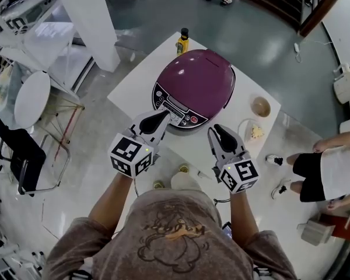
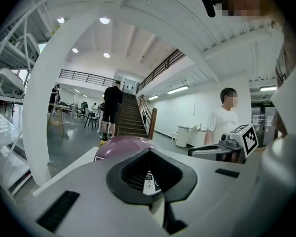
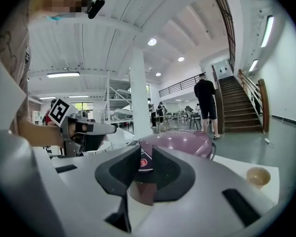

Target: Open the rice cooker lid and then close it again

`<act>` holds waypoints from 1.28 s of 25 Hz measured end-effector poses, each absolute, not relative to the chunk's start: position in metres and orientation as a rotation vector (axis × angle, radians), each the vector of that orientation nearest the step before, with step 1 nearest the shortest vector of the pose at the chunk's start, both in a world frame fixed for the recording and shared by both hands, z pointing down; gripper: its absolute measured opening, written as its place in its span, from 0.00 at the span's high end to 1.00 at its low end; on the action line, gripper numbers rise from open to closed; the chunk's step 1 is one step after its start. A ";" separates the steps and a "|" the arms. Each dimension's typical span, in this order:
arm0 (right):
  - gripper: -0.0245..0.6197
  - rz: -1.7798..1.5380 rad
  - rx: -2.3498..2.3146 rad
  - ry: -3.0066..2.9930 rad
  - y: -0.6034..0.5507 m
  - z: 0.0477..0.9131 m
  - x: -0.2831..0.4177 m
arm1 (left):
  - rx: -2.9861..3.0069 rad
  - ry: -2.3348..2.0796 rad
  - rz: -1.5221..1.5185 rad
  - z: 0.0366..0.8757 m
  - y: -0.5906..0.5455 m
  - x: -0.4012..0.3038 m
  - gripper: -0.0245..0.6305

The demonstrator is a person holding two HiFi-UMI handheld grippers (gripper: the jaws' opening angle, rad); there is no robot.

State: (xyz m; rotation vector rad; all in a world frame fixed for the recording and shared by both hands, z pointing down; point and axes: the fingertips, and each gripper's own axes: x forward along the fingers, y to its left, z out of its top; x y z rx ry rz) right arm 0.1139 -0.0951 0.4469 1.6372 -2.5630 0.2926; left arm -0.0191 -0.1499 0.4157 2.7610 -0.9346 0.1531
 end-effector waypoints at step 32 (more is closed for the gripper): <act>0.96 0.309 2.027 -2.333 -0.006 0.494 0.109 | 2.753 -1.057 0.033 0.465 -0.072 -0.074 0.93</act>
